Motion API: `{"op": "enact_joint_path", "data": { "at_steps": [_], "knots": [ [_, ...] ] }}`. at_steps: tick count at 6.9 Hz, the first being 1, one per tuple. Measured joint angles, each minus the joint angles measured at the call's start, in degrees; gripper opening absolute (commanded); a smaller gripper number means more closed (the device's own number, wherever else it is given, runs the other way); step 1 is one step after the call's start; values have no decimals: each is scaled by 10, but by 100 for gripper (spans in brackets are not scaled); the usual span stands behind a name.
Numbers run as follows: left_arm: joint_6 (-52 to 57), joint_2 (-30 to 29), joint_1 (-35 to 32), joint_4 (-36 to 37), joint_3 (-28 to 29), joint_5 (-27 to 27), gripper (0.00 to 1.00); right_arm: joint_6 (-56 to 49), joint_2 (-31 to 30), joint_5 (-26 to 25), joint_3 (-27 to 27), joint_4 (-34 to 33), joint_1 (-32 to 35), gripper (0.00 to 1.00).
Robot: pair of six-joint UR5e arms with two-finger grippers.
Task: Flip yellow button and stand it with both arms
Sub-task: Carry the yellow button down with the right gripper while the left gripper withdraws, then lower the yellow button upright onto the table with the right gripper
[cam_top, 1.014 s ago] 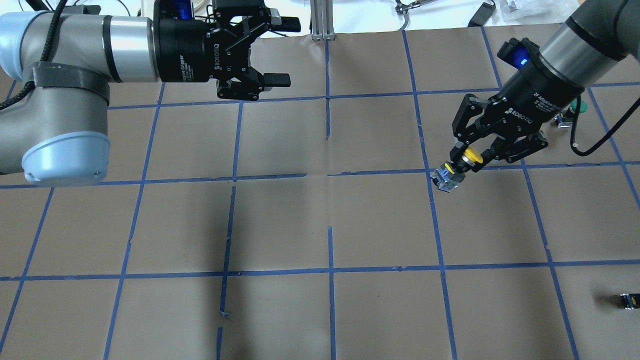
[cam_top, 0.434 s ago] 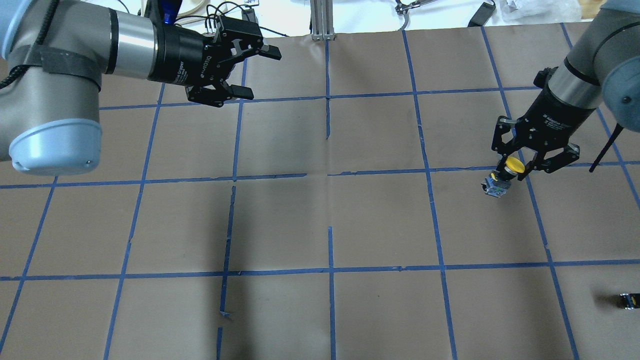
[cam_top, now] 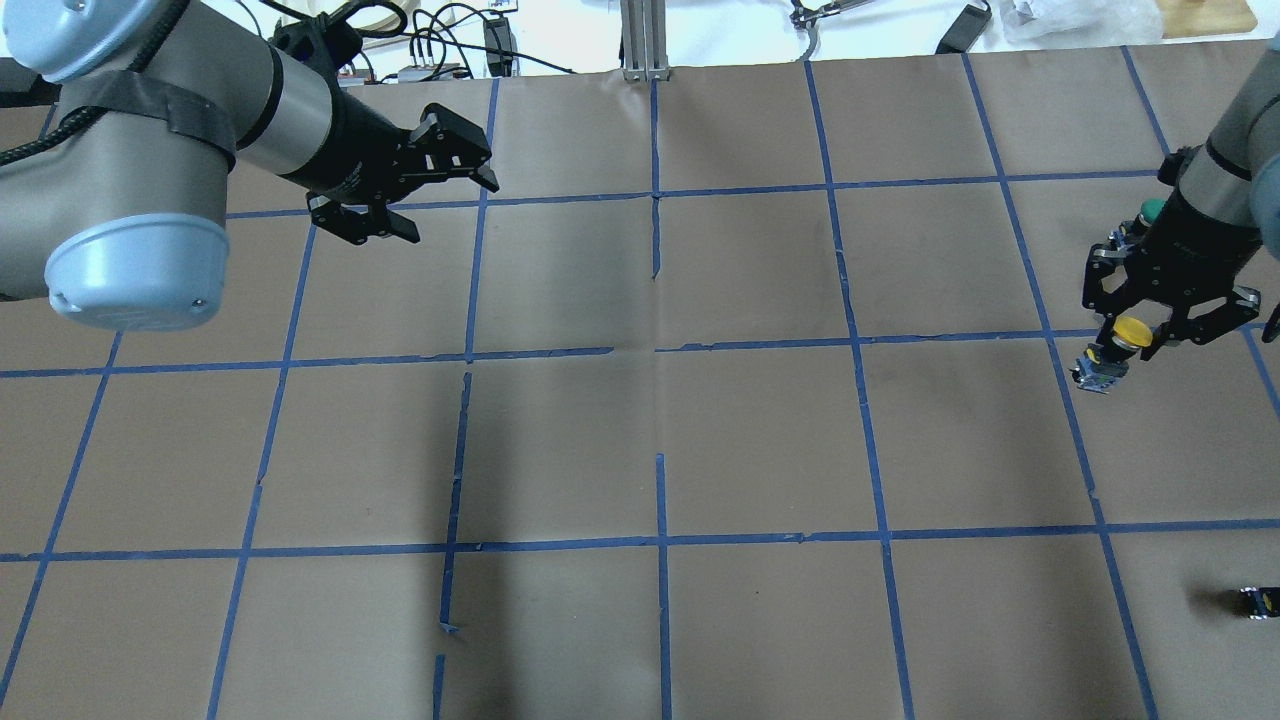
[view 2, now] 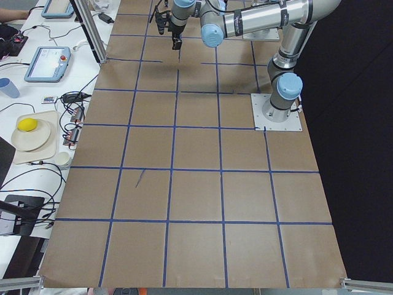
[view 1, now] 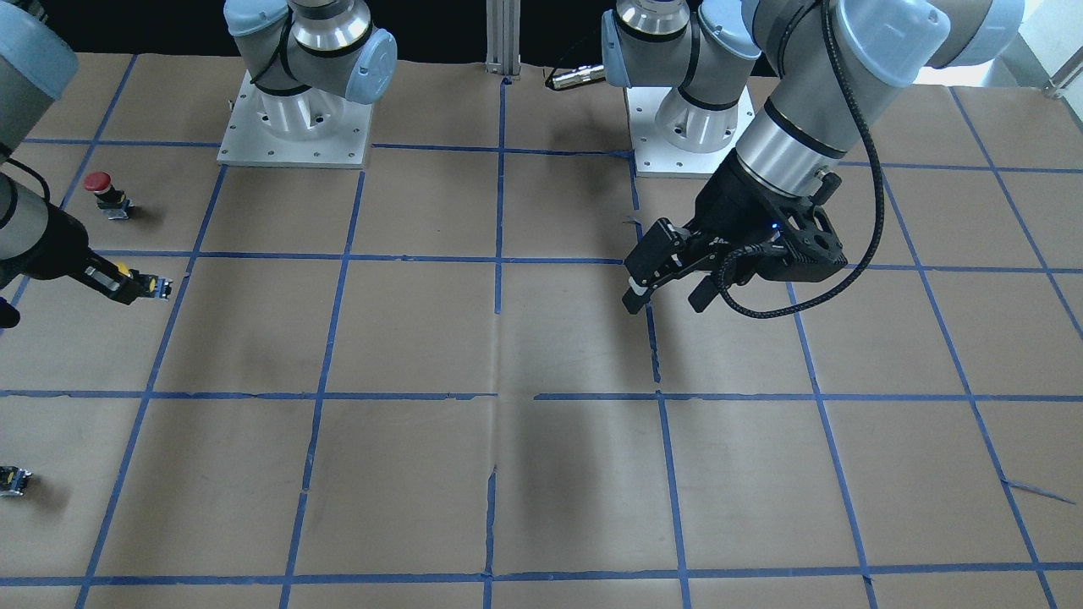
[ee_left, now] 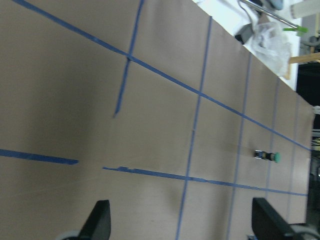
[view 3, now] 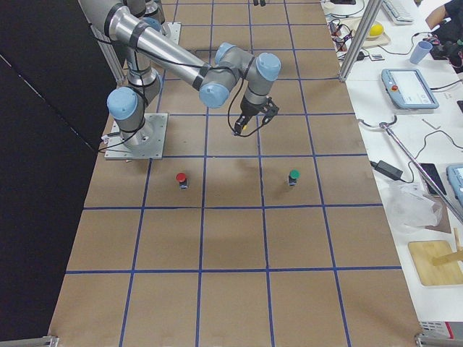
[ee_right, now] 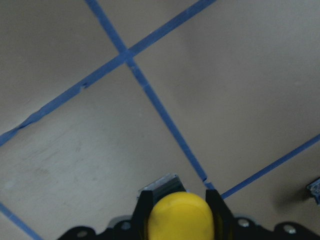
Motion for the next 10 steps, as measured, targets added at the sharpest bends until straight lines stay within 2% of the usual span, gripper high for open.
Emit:
{"op": "enact_joint_path", "data": {
  "at_steps": [2, 4, 6, 8, 10],
  "knots": [
    [58, 13, -7, -109, 41, 110, 100, -83, 23, -20, 43, -149, -48, 0],
    [148, 24, -13, -221, 91, 171, 100, -142, 32, -22, 94, -241, -87, 2],
    [198, 34, -21, -289, 118, 188, 100, -171, 32, -21, 109, -266, -111, 3],
    [228, 34, -3, -310, 128, 197, 100, -174, 33, -21, 113, -269, -120, 7],
    [232, 36, 14, -301, 136, 149, 100, -173, 37, -23, 117, -286, -122, 10]
  ]
}}
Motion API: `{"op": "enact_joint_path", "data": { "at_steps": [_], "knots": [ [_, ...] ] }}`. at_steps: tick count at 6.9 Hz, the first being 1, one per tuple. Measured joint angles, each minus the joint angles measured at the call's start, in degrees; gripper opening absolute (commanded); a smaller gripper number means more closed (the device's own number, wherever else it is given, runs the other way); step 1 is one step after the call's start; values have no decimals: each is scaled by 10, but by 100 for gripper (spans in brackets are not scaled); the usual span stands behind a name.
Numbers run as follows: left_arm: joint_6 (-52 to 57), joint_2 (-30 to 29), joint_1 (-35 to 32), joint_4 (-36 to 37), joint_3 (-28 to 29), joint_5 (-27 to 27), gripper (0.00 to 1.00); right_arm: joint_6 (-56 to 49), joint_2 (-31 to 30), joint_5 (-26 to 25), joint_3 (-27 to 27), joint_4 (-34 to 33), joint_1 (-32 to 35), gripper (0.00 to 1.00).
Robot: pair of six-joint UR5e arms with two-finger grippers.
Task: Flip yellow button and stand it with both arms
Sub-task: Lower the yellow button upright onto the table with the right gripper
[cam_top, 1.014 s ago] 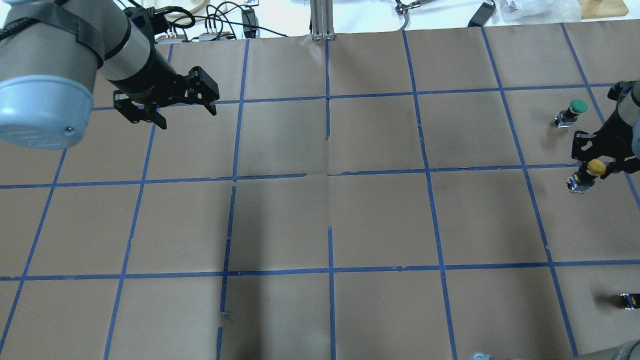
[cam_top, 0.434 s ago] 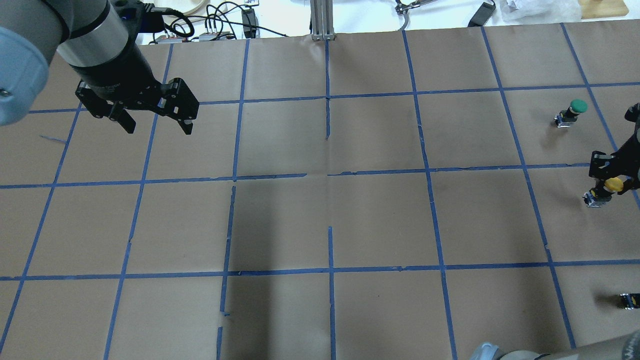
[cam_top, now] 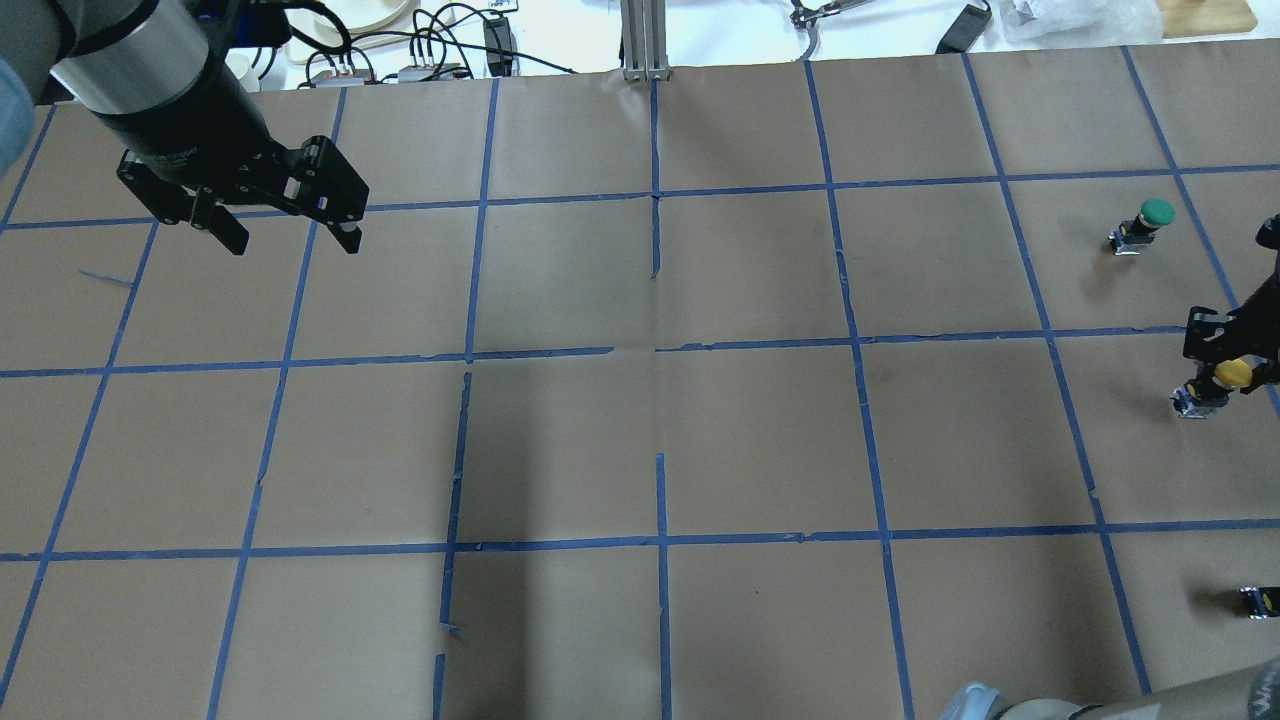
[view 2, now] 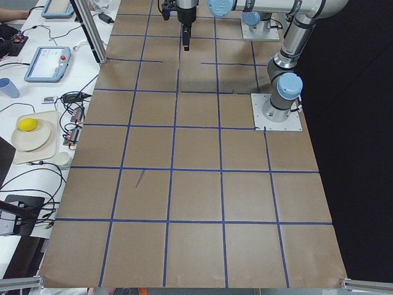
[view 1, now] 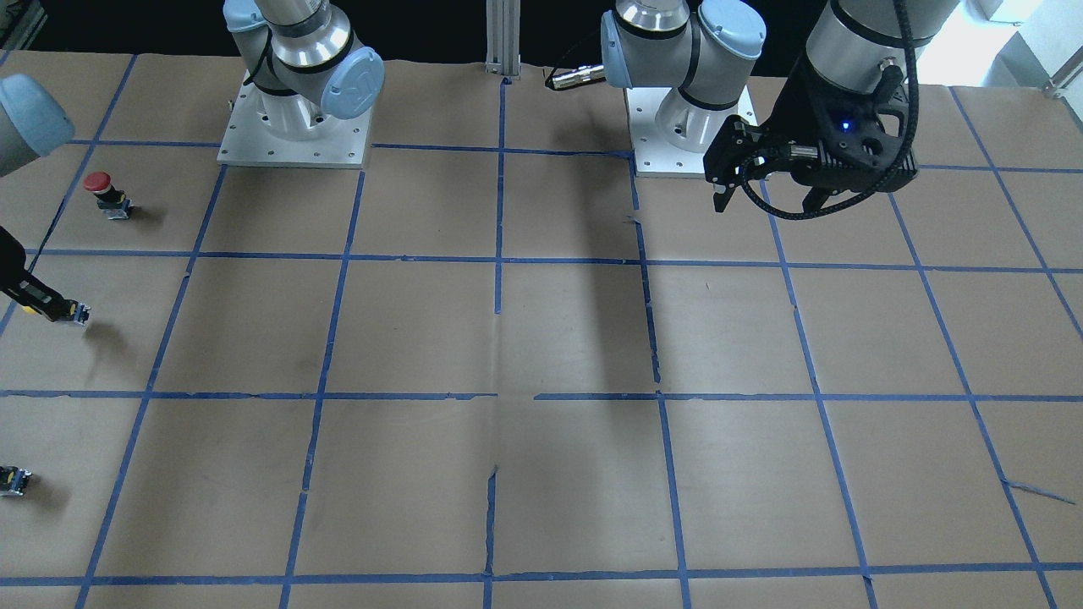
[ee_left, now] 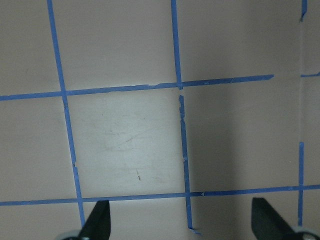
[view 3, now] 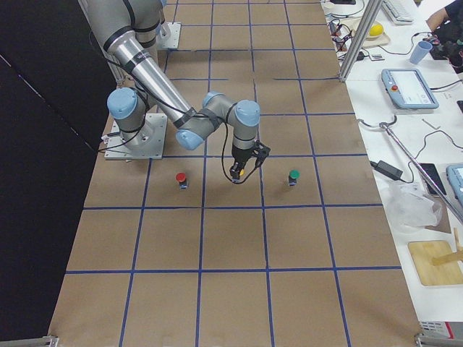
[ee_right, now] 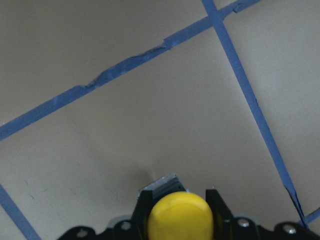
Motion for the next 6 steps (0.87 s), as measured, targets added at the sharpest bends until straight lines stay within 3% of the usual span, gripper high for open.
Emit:
{"op": "enact_joint_path", "data": {
  "at_steps": [1, 3, 4, 5, 6],
  "knots": [
    [0, 5, 1, 4, 1, -9, 100, 3, 3, 0, 4, -7, 0, 13],
    [-1, 12, 2, 7, -2, -10, 100, 7, 15, -7, 9, -24, 0, 57],
    [-3, 13, 2, 9, -3, -9, 100, 7, 19, -17, 10, -34, 0, 62],
    [-5, 14, 2, 8, -4, -9, 100, 6, 20, -21, 10, -45, 0, 74],
    [-6, 15, 2, 8, -5, -9, 100, 4, 21, -22, 11, -62, 0, 99]
  ]
}}
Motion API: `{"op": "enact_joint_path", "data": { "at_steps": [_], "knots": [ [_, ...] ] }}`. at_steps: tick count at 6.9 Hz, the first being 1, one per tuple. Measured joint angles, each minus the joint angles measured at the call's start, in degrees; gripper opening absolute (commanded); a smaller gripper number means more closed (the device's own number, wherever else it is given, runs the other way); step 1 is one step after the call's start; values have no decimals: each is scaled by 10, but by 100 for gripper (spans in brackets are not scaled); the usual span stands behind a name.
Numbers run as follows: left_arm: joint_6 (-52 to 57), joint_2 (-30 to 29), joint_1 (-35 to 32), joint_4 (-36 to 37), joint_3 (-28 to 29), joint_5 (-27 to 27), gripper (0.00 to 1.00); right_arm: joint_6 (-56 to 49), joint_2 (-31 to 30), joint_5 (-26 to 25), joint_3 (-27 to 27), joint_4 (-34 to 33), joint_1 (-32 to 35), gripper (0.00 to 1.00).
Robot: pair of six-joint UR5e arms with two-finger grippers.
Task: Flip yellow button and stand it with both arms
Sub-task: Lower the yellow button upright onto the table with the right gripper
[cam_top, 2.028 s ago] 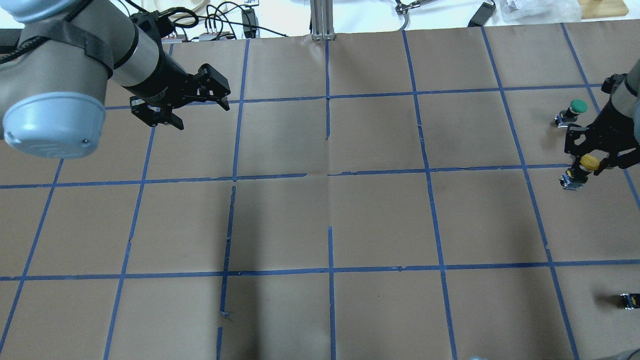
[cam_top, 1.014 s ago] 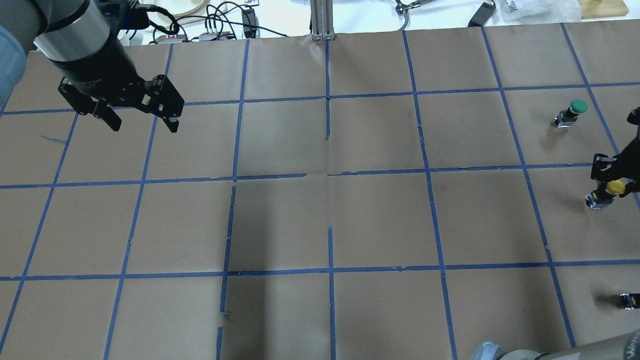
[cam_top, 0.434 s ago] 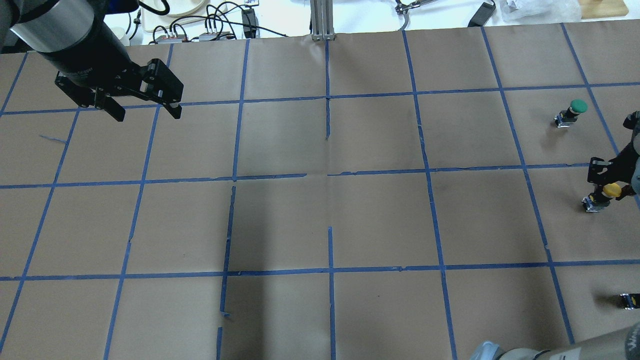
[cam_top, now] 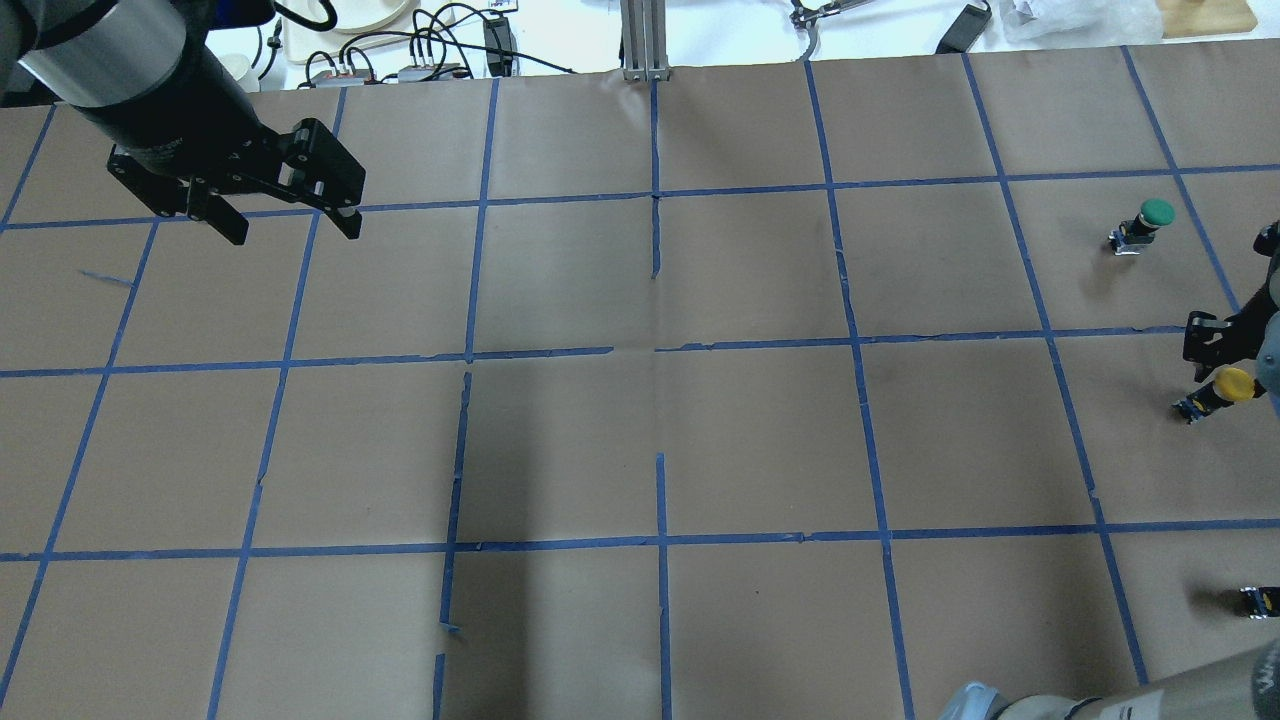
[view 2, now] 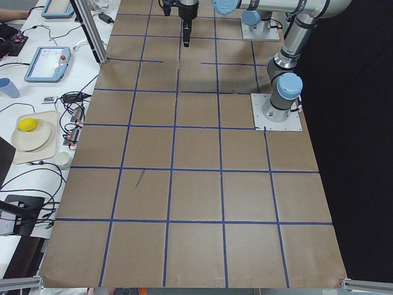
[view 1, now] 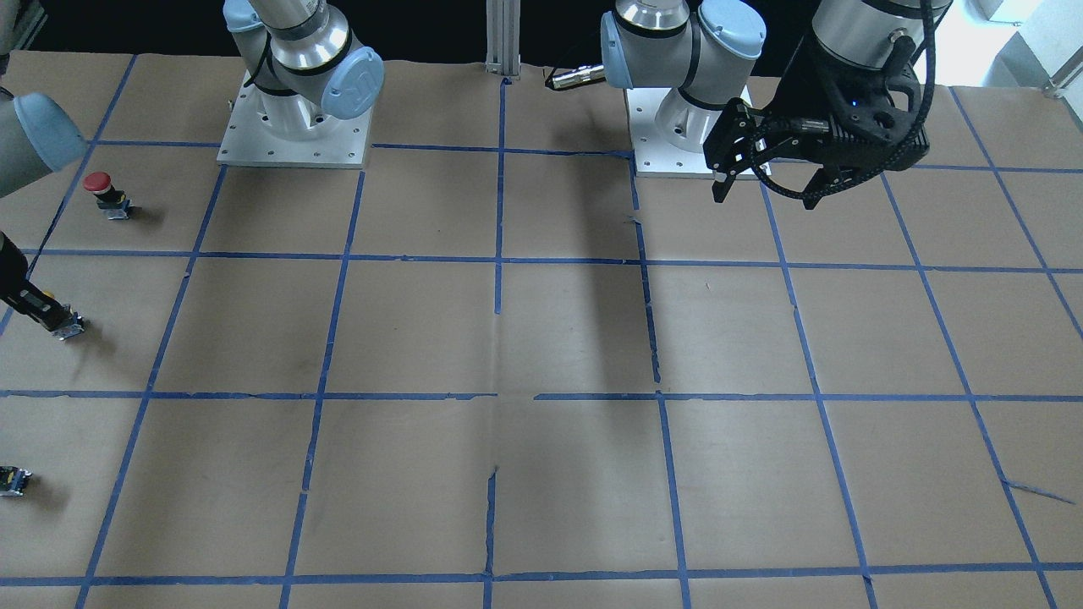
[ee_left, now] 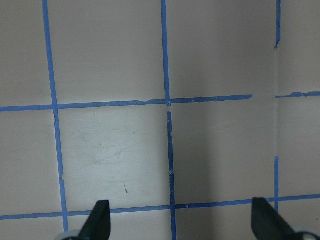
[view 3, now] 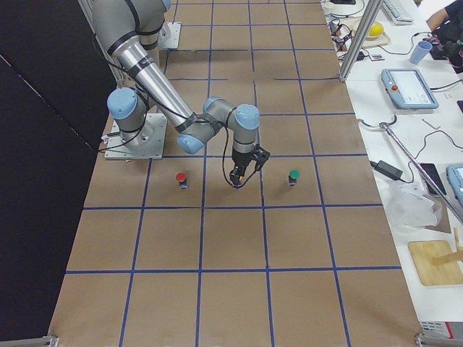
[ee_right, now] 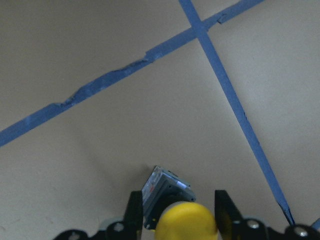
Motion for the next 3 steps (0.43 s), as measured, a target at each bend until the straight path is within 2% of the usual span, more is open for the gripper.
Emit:
{"op": "enact_joint_path", "data": {
  "at_steps": [3],
  "knots": [
    [-1, 1, 0, -2, 1, 0, 100, 0, -6, 3, -9, -12, 6, 100]
  ]
}}
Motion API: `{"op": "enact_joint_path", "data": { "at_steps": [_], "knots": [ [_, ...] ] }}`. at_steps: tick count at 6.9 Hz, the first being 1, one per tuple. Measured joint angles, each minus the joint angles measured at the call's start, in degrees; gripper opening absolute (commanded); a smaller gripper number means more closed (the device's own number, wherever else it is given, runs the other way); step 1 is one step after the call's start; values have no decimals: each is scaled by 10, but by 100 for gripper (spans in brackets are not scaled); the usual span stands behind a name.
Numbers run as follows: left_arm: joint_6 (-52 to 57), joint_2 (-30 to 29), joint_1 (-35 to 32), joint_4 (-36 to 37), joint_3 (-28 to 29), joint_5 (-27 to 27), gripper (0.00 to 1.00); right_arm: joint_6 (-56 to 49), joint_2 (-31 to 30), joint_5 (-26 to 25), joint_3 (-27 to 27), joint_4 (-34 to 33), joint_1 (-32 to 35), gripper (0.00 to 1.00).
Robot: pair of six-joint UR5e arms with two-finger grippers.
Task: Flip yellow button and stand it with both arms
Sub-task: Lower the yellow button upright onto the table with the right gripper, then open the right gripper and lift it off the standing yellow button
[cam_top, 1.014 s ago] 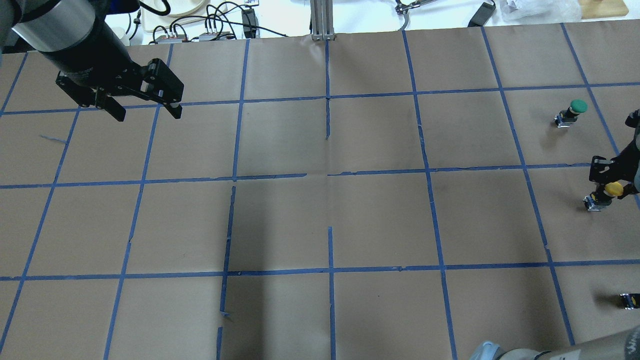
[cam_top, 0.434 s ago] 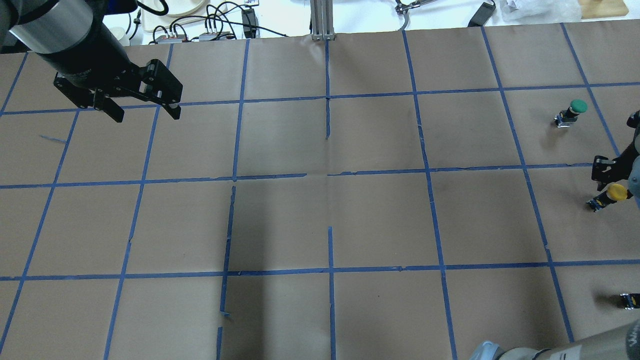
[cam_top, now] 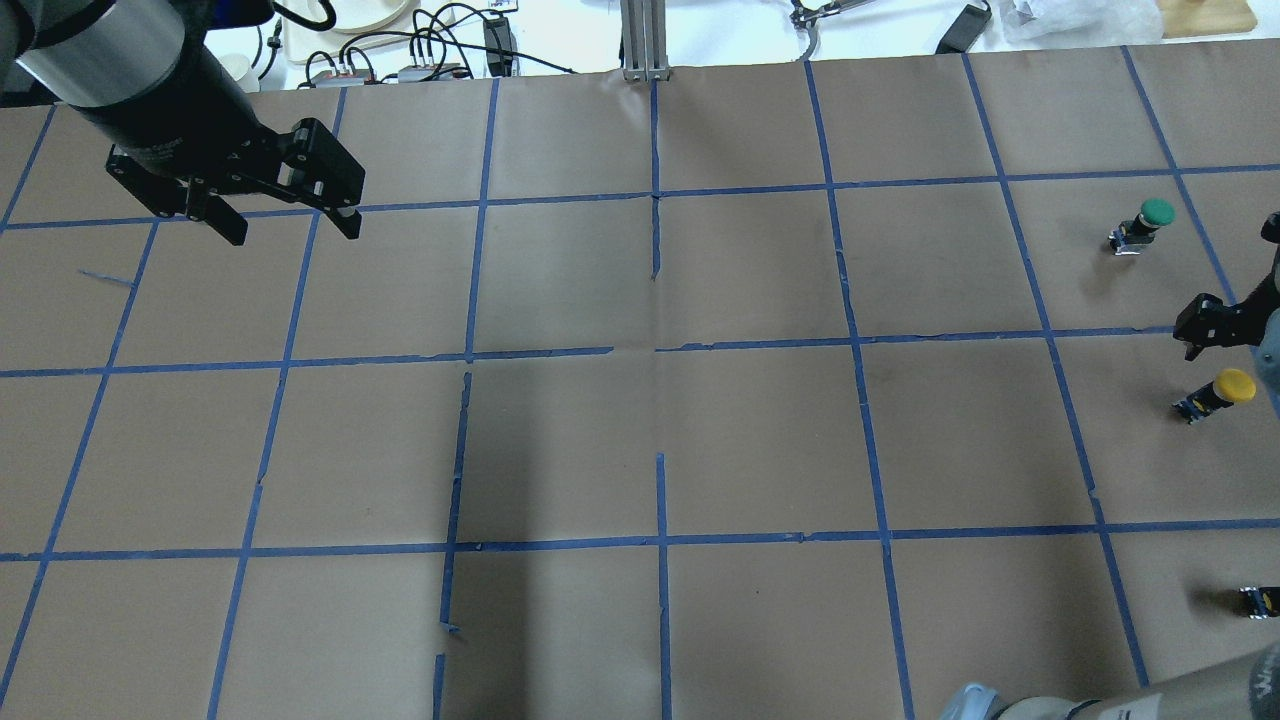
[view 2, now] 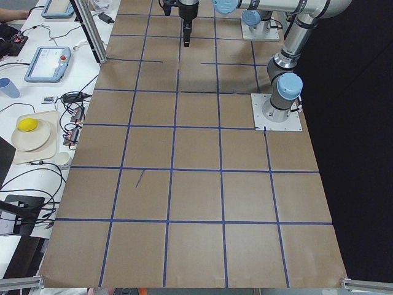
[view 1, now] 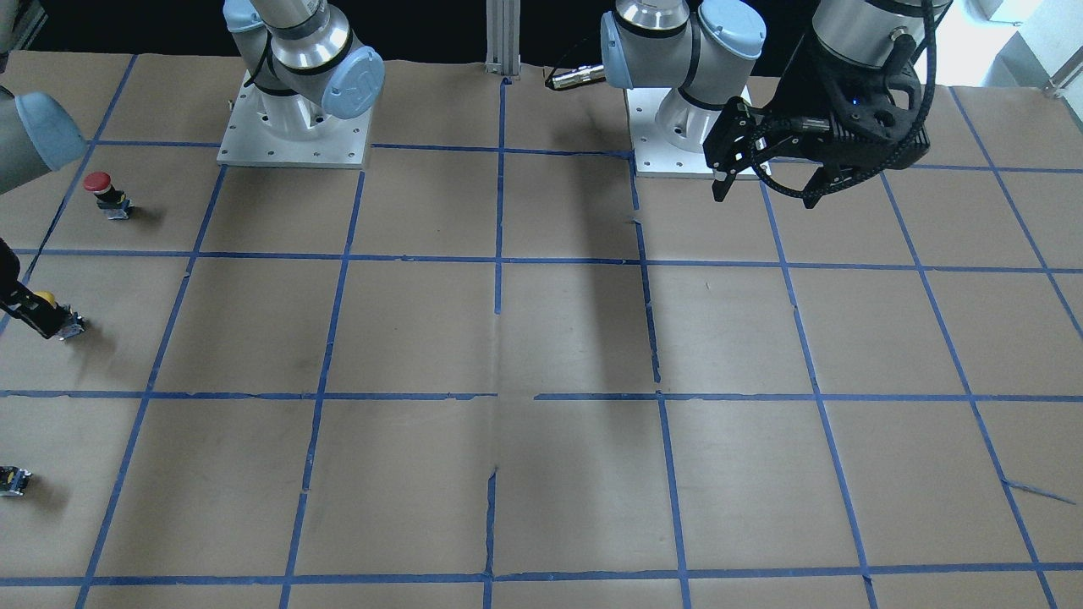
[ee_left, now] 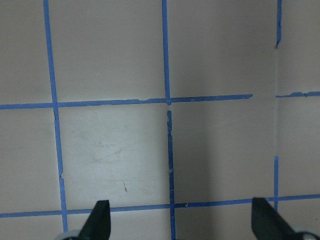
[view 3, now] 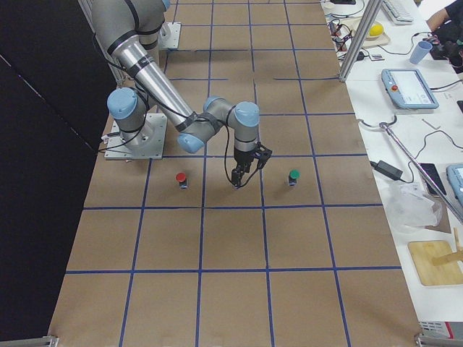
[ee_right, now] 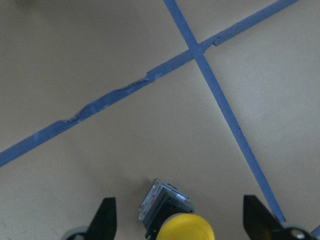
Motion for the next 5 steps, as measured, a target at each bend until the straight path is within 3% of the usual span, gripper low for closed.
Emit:
{"op": "enact_joint_path", "data": {
  "at_steps": [2, 5],
  "knots": [
    [0, 0, 0, 0, 1, 0, 100, 2, -5, 0, -58, 61, 22, 100],
    [0, 0, 0, 2, -1, 0, 100, 30, -17, 1, -240, 346, 78, 100]
  ]
}}
